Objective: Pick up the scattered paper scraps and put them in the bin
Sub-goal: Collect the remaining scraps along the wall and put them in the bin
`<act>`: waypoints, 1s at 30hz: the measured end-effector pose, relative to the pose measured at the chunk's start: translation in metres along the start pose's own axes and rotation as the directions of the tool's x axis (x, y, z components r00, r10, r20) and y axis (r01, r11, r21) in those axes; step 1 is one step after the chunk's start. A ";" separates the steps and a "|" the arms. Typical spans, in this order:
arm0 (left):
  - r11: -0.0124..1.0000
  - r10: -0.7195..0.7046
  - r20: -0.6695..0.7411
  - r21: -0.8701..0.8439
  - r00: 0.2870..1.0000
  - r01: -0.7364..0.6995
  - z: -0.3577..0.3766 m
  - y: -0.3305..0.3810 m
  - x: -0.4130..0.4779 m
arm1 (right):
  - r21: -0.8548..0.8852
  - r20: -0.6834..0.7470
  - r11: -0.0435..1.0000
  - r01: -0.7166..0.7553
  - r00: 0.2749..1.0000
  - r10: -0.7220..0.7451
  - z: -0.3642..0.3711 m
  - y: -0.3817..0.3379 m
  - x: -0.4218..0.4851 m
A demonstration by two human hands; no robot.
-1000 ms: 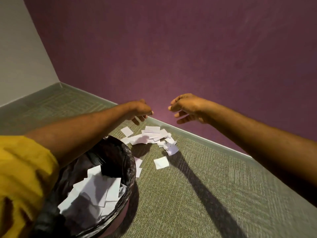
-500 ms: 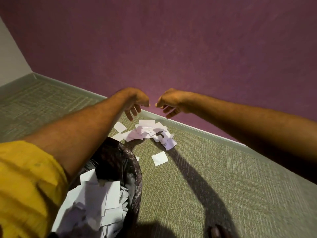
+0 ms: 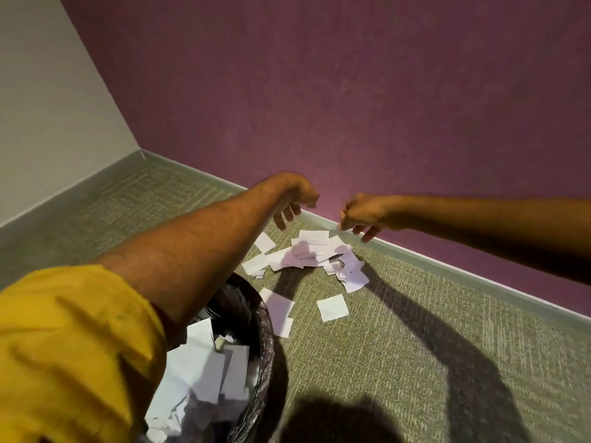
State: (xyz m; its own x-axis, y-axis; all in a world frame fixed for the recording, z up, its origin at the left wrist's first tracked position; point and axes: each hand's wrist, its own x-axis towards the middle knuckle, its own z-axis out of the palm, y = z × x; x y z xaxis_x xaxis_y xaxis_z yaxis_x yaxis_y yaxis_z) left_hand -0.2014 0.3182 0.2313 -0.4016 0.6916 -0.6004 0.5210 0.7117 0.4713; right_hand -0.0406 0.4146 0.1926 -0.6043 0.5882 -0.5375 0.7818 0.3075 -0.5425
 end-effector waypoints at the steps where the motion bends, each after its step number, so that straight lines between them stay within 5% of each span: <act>1: 1.000 0.002 -0.015 -0.008 1.000 -0.002 0.002 0.006 -0.001 | -0.017 0.014 1.000 0.007 1.000 -0.006 0.000 0.006 0.002; 7: 0.991 0.069 -0.209 -0.096 0.976 -0.090 0.058 0.033 -0.001 | -0.128 0.075 0.990 0.061 0.996 -0.051 0.001 0.043 0.025; 13: 0.914 -0.105 -0.317 -0.404 0.943 -0.034 0.156 0.006 0.033 | -0.212 0.146 0.950 0.231 0.968 -0.203 0.022 0.078 0.063; 17: 0.958 -0.142 -0.359 -0.286 0.923 0.036 0.206 -0.028 0.046 | -0.509 0.250 0.745 0.431 0.902 -0.351 0.043 0.094 0.082; 23: 0.993 -0.099 -0.375 0.027 0.922 0.117 0.260 -0.053 0.054 | -0.636 0.326 0.482 0.603 0.776 -0.539 0.063 0.121 0.100; 30: 0.985 -0.030 -0.400 0.144 0.916 0.096 0.289 -0.066 0.055 | -0.650 0.324 0.383 0.657 0.694 -0.643 0.074 0.134 0.112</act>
State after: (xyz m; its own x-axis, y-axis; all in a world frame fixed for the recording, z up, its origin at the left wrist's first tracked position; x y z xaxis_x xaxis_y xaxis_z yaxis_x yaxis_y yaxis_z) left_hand -0.0404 0.2736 -0.0192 -0.6851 0.6613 -0.3054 0.5834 0.7492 0.3135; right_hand -0.0147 0.4663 0.0121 -0.9718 -0.0314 -0.2337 0.0020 0.9900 -0.1412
